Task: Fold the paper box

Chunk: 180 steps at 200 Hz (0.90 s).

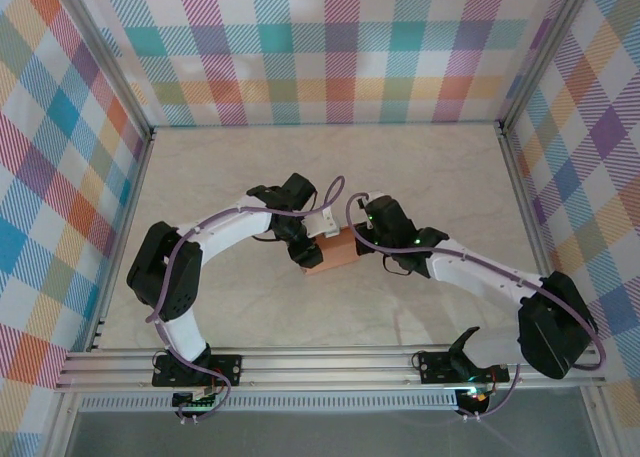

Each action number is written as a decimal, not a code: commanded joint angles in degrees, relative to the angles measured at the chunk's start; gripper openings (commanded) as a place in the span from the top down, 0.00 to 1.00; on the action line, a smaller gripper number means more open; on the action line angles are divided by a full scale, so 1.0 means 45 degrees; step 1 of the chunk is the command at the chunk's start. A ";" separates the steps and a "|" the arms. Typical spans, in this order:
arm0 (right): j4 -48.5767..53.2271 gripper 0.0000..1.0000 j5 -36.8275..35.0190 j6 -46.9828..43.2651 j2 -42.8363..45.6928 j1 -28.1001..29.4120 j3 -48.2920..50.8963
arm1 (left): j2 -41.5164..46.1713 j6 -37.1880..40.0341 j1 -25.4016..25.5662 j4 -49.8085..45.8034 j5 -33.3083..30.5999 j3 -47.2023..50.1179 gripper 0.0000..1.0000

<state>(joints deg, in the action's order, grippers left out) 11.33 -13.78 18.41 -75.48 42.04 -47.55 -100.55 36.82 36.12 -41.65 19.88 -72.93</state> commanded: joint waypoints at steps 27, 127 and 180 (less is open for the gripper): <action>-0.0116 1.00 -0.0175 -0.0242 0.0110 0.0045 0.0301 | 0.0747 -0.0393 0.0051 0.0193 0.0073 -0.0102 0.27; 0.0406 1.00 -0.0330 -0.0203 0.0367 0.0067 0.0137 | 0.4802 -0.6394 0.1235 0.2915 -0.2964 0.1693 0.06; 0.0473 1.00 -0.0378 -0.0048 0.0532 0.0073 0.0232 | 0.6410 -1.0403 0.1546 0.2589 -0.5658 0.2788 0.39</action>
<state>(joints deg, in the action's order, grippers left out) 11.75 -14.55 17.58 -74.70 42.04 -47.20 -73.56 2.22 43.38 -28.99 1.89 -61.67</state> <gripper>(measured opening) 0.054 0.653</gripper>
